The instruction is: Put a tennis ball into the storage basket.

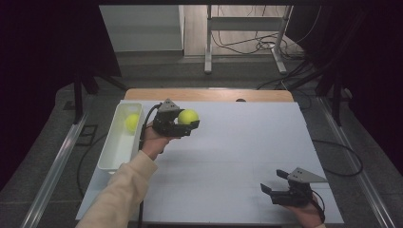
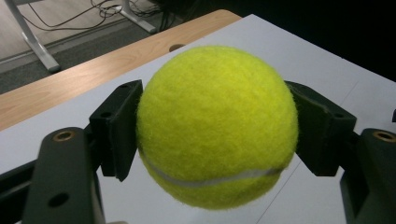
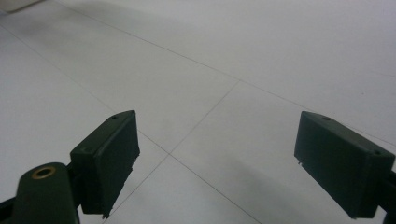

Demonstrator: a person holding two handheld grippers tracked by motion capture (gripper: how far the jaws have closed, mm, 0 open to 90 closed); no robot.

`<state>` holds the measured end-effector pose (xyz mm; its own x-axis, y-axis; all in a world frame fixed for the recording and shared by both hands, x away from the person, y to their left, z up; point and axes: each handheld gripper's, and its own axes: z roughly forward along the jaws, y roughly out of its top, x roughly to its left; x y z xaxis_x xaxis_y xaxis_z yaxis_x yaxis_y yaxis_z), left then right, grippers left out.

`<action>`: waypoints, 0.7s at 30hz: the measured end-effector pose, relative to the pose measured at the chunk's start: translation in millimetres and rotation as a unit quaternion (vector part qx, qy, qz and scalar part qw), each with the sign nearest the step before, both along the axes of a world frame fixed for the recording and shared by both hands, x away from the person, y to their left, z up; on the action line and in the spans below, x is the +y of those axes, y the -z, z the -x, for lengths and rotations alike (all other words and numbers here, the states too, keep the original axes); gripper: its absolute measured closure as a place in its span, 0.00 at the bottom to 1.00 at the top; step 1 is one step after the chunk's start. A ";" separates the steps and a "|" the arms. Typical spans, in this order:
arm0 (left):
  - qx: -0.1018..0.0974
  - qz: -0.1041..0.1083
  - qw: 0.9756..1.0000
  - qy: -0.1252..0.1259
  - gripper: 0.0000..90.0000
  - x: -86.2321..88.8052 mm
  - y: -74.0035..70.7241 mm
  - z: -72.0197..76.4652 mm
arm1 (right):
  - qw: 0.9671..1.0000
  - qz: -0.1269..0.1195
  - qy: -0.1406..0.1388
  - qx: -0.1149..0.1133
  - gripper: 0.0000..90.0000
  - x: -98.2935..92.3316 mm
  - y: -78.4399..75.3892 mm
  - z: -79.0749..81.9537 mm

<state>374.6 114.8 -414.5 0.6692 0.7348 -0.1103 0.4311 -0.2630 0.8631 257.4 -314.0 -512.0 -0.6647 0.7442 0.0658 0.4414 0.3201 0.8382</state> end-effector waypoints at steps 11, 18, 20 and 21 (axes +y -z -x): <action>-0.001 0.005 1.000 -0.010 0.29 10.8 -0.4 3.2 | 1.000 0.000 0.001 0.000 0.16 -0.2 -0.1 0.3; 0.000 0.006 1.000 -0.016 0.29 17.4 1.1 4.7 | 1.000 0.001 0.001 0.000 0.16 -0.3 0.0 0.4; 0.000 0.007 1.000 -0.019 0.29 19.9 0.7 5.4 | 1.000 0.000 0.001 0.000 0.16 -0.2 -0.1 0.5; 0.000 0.009 1.000 -0.020 0.29 20.9 0.6 5.6 | 1.000 0.000 0.001 0.000 0.16 -0.2 -0.1 0.5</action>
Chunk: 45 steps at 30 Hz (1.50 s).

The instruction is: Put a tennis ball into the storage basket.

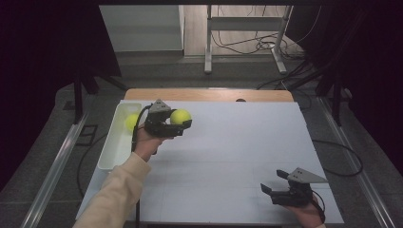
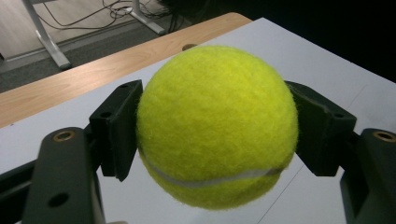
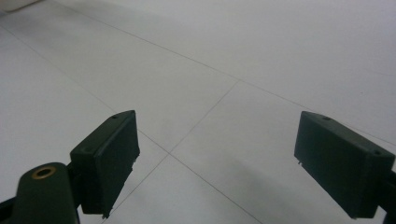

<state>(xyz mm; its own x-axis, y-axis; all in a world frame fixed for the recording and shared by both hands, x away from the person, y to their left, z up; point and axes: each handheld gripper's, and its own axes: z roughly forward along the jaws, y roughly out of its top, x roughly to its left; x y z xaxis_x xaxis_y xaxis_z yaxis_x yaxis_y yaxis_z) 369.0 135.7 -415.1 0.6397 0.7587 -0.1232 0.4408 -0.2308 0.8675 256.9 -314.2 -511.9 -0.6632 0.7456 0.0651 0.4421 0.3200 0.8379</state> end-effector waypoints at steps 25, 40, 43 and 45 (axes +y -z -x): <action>-0.002 0.013 0.999 -0.041 0.29 37.3 -1.4 9.0 | 1.000 0.002 0.000 0.000 0.16 0.5 -0.1 0.3; 0.001 0.024 0.997 -0.078 0.29 69.8 0.1 17.8 | 1.000 0.003 0.000 0.001 0.16 1.5 0.3 0.2; 0.001 0.024 0.996 -0.085 0.29 77.5 0.5 20.1 | 1.000 0.003 0.000 0.001 0.16 1.8 0.4 0.3; 0.002 0.024 0.996 -0.086 0.29 78.6 0.8 20.5 | 1.000 0.003 0.000 0.002 0.16 1.8 0.4 0.4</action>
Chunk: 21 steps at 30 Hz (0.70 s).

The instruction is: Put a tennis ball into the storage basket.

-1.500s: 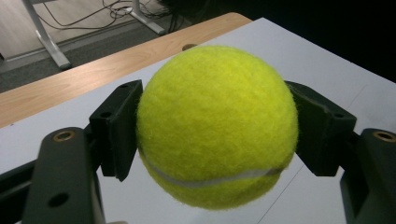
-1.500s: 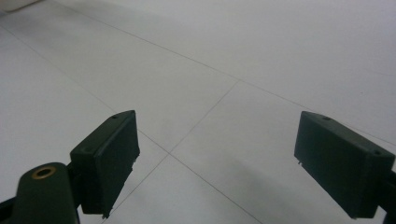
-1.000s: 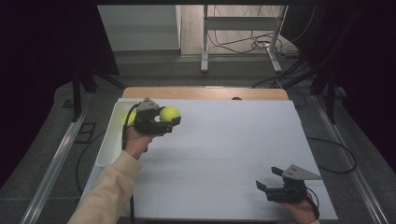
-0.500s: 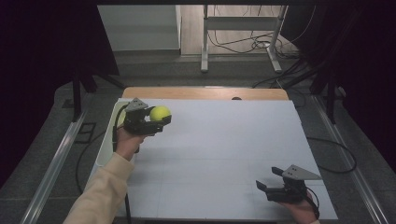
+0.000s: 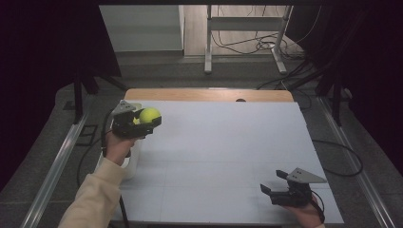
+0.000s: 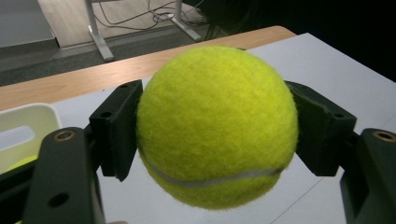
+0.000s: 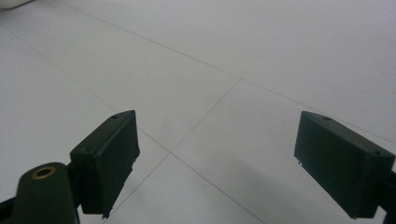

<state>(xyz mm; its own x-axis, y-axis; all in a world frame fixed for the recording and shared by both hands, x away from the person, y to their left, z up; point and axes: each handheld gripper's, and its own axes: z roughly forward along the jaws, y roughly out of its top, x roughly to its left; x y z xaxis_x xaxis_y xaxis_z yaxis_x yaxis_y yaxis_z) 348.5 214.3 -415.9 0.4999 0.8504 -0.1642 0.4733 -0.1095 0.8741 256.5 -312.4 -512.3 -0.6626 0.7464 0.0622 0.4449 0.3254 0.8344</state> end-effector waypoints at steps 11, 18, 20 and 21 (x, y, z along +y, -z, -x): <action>0.006 0.001 1.000 -0.021 0.29 16.9 4.3 2.2 | 1.000 0.000 0.001 0.000 0.16 -0.2 0.0 0.2; 0.012 0.002 0.999 -0.037 0.29 26.5 7.5 0.2 | 1.000 0.001 0.001 0.001 0.16 0.0 0.5 0.0; 0.014 0.003 0.999 -0.043 0.29 31.5 8.7 -0.4 | 1.000 0.001 0.002 0.001 0.16 -0.3 0.4 -0.2; 0.014 0.003 0.999 -0.043 0.29 31.5 8.7 -0.4 | 1.000 0.000 0.001 0.002 0.16 -0.3 0.5 -0.3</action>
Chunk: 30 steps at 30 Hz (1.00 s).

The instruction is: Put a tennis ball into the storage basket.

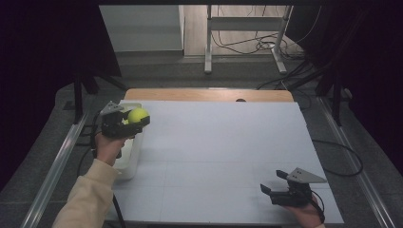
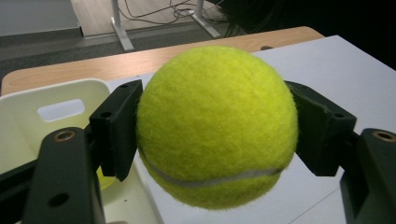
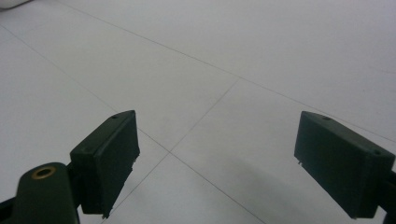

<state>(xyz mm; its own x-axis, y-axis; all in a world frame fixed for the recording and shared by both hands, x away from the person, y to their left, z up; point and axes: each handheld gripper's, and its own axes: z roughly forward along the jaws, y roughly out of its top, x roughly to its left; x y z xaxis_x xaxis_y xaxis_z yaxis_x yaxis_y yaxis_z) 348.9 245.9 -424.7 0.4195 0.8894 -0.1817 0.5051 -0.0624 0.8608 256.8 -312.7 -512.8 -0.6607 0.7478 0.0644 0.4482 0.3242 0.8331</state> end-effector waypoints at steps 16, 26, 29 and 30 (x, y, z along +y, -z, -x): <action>0.010 -0.002 1.000 -0.026 0.29 19.4 4.2 -1.6 | 1.000 0.003 0.000 0.002 0.16 0.2 0.8 -0.2; 0.017 -0.006 0.999 -0.041 0.29 29.9 6.7 -2.2 | 1.000 0.002 0.000 0.002 0.16 0.2 1.1 -0.2; 0.017 -0.010 0.999 -0.045 0.29 33.5 6.0 -2.7 | 1.000 0.002 0.001 0.002 0.16 0.2 1.2 -0.3; 0.017 -0.009 0.999 -0.047 0.29 34.3 6.0 -2.9 | 1.000 0.002 0.001 0.002 0.16 0.2 1.2 -0.3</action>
